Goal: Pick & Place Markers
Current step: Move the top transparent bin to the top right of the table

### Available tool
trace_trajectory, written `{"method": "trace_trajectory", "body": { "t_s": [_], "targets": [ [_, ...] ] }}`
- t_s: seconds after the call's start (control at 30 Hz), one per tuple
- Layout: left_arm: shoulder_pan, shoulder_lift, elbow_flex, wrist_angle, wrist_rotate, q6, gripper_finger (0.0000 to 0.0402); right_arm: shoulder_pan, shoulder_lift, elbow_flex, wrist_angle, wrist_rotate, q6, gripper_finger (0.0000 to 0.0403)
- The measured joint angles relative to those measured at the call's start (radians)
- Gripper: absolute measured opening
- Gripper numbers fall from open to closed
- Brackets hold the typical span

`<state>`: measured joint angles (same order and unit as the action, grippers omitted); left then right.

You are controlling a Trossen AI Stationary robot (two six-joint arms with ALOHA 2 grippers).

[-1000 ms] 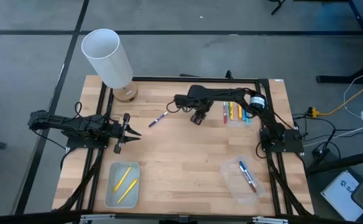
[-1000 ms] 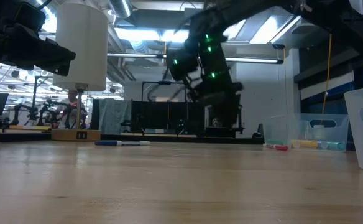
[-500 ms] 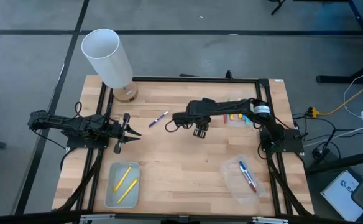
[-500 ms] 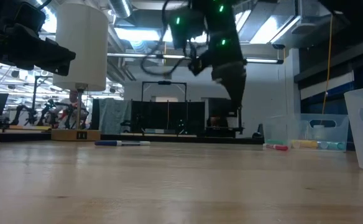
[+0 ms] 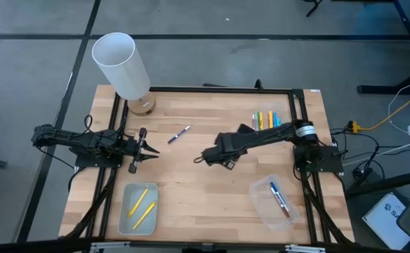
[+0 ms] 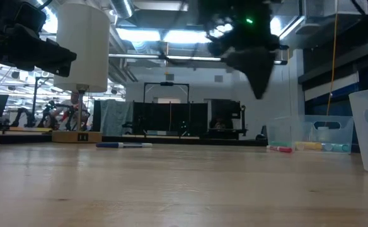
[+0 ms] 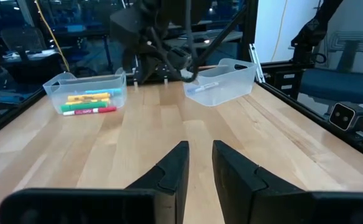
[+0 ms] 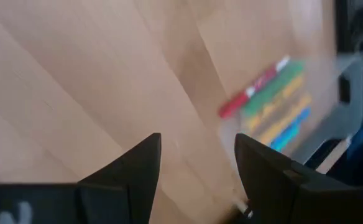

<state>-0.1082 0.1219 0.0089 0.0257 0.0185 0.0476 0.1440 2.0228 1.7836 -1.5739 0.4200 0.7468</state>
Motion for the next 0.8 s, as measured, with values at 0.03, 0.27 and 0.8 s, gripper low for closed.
{"method": "trace_trajectory", "body": {
  "t_s": [0.03,0.27,0.8],
  "targets": [
    [0.0,0.0,0.0,0.0,0.0,0.0,0.0069,0.0,-0.019,-0.039,0.006,-0.014,0.02,0.0204],
    [0.0,0.0,0.0,0.0,0.0,0.0,0.0067,-0.02,-0.222,-0.366,0.092,-0.076,0.145,0.0168],
    [0.0,0.0,0.0,0.0,0.0,0.0,0.0067,-0.108,-0.443,-0.861,0.328,-0.16,0.164,0.0022]
  ]
}}
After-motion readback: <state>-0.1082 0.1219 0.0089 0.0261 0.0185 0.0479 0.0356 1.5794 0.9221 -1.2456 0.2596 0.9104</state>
